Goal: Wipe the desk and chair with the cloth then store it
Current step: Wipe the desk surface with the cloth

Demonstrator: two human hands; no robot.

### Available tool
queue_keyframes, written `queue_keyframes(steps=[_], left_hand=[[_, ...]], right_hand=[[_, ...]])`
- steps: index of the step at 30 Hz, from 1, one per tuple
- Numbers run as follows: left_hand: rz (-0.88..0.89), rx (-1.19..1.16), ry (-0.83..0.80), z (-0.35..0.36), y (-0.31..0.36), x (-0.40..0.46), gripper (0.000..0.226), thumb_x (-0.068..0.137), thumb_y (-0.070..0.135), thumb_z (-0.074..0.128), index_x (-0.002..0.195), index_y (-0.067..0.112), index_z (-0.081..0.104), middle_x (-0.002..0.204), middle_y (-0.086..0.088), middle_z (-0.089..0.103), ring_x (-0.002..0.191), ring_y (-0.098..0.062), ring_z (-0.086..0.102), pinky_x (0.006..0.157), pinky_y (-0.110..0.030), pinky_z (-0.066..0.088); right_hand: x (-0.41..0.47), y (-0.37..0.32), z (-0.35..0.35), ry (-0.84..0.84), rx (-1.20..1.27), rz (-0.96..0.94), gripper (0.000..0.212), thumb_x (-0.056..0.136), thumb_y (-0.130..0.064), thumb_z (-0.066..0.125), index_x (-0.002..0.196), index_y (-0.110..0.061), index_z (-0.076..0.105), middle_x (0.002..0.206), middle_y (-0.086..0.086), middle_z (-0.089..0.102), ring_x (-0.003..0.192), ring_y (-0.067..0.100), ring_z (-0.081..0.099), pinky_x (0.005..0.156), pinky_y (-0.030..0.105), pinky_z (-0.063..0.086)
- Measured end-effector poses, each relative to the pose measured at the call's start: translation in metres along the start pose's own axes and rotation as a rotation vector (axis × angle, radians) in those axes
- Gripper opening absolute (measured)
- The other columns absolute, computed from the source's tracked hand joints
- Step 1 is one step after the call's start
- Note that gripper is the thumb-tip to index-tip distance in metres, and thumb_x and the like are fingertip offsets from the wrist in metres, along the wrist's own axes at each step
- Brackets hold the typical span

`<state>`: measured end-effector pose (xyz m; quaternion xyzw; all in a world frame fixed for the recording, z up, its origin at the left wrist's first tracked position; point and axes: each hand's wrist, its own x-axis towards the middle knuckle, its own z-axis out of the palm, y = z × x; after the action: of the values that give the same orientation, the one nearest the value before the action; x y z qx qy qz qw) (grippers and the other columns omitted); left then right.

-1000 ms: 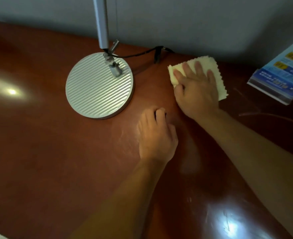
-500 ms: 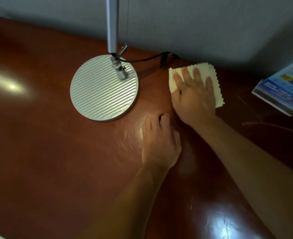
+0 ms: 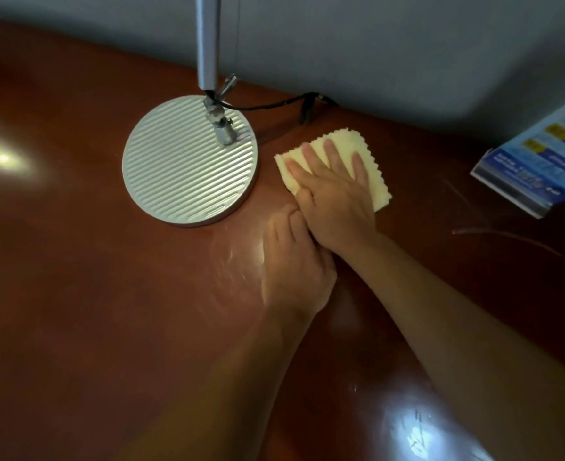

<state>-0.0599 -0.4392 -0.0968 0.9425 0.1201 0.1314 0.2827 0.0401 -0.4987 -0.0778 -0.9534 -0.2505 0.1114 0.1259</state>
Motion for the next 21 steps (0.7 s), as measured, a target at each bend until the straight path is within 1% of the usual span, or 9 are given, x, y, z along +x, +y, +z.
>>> queue_keyframes(steps=[2,5,8,10,12,15,17,19,21], left_hand=[[-0.012,-0.007,0.003,-0.002,0.002,0.000,0.035,0.092,0.015,0.056,0.124,0.000,0.056,0.119,-0.011,0.054,0.109,-0.021,0.046,0.096,-0.034,0.044],[0.039,0.062,-0.006,-0.002,0.005,-0.001,0.021,0.094,0.014,0.053,0.110,0.002,0.059,0.118,-0.016,0.053,0.110,-0.029,0.048,0.096,-0.042,0.043],[0.066,0.101,0.013,0.001,0.005,-0.001,0.022,0.092,0.016,0.051,0.106,0.001,0.059,0.116,-0.020,0.053,0.107,-0.035,0.049,0.095,-0.047,0.043],[0.070,0.119,0.034,0.001,0.004,-0.001,0.023,0.090,0.015,0.052,0.106,0.000,0.060,0.115,-0.022,0.052,0.107,-0.036,0.049,0.094,-0.047,0.042],[0.083,0.125,0.034,0.002,0.004,-0.002,0.022,0.090,0.014,0.053,0.106,0.000,0.059,0.116,-0.022,0.052,0.107,-0.036,0.048,0.094,-0.046,0.042],[0.100,0.140,0.045,0.002,0.004,-0.001,0.021,0.090,0.013,0.053,0.105,0.000,0.059,0.116,-0.022,0.051,0.107,-0.036,0.047,0.094,-0.046,0.041],[0.108,0.140,0.050,0.002,0.004,-0.002,0.020,0.089,0.012,0.053,0.105,0.000,0.058,0.116,-0.023,0.052,0.106,-0.038,0.048,0.094,-0.047,0.041],[0.117,0.136,0.054,0.003,0.005,-0.002,0.020,0.090,0.012,0.052,0.105,0.000,0.058,0.116,-0.023,0.052,0.106,-0.038,0.048,0.093,-0.046,0.042],[0.114,0.138,0.048,0.002,0.004,-0.002,0.020,0.090,0.012,0.052,0.105,0.000,0.058,0.115,-0.023,0.052,0.106,-0.038,0.048,0.092,-0.046,0.042]], right_hand=[[-0.001,0.003,0.002,0.037,0.002,-0.003,0.056,0.097,-0.031,0.021,0.152,-0.036,0.032,0.164,-0.005,0.020,0.153,0.021,0.004,0.122,0.049,-0.005],[-0.021,0.024,0.002,0.094,0.018,0.086,0.053,0.099,-0.032,0.026,0.152,-0.035,0.031,0.164,-0.004,0.020,0.153,0.022,0.005,0.122,0.049,-0.003],[-0.048,0.053,-0.004,0.100,0.002,0.237,0.054,0.100,-0.038,0.023,0.154,-0.036,0.026,0.165,-0.005,0.016,0.153,0.021,0.002,0.123,0.048,-0.003],[-0.069,0.072,-0.006,0.104,-0.034,0.321,0.056,0.099,-0.040,0.019,0.155,-0.034,0.022,0.165,-0.004,0.013,0.153,0.021,0.000,0.123,0.048,-0.003],[-0.091,0.086,-0.006,0.132,-0.029,0.409,0.058,0.098,-0.041,0.017,0.155,-0.033,0.023,0.165,-0.003,0.014,0.153,0.022,0.001,0.122,0.049,-0.003],[-0.104,0.070,0.003,0.185,0.027,0.531,0.058,0.097,-0.039,0.024,0.154,-0.030,0.028,0.164,0.000,0.018,0.153,0.025,0.004,0.122,0.052,-0.002],[-0.109,0.040,0.012,0.186,0.042,0.523,0.059,0.095,-0.037,0.026,0.154,-0.029,0.031,0.164,0.001,0.021,0.152,0.027,0.007,0.121,0.055,0.002],[-0.116,0.019,0.020,0.163,0.027,0.434,0.058,0.097,-0.038,0.023,0.154,-0.029,0.030,0.164,0.000,0.020,0.153,0.026,0.005,0.121,0.055,0.004],[-0.120,0.026,0.019,0.111,0.021,0.350,0.058,0.097,-0.040,0.020,0.154,-0.030,0.027,0.164,-0.002,0.018,0.153,0.024,0.003,0.122,0.053,0.003]])
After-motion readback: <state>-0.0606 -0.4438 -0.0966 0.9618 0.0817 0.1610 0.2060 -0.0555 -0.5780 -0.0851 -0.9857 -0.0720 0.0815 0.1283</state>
